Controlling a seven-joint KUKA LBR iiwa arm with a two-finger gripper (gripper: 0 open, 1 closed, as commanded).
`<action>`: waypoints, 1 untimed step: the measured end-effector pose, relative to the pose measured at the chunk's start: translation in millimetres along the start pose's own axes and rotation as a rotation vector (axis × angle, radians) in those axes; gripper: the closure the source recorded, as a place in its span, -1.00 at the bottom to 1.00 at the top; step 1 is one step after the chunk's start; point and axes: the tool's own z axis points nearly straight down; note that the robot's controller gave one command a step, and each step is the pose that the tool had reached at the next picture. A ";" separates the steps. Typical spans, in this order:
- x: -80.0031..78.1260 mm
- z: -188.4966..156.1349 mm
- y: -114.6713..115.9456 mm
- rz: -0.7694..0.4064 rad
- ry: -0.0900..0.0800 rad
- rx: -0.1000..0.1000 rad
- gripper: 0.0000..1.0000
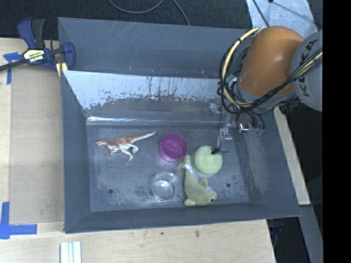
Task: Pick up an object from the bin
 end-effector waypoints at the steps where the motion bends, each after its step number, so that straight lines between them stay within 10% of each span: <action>1: -1.8 -5.1 0.1 -0.001 -0.009 0.001 -1.00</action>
Offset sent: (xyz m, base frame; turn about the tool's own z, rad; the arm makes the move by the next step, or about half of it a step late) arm -0.0103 -0.0316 -0.0926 -0.3210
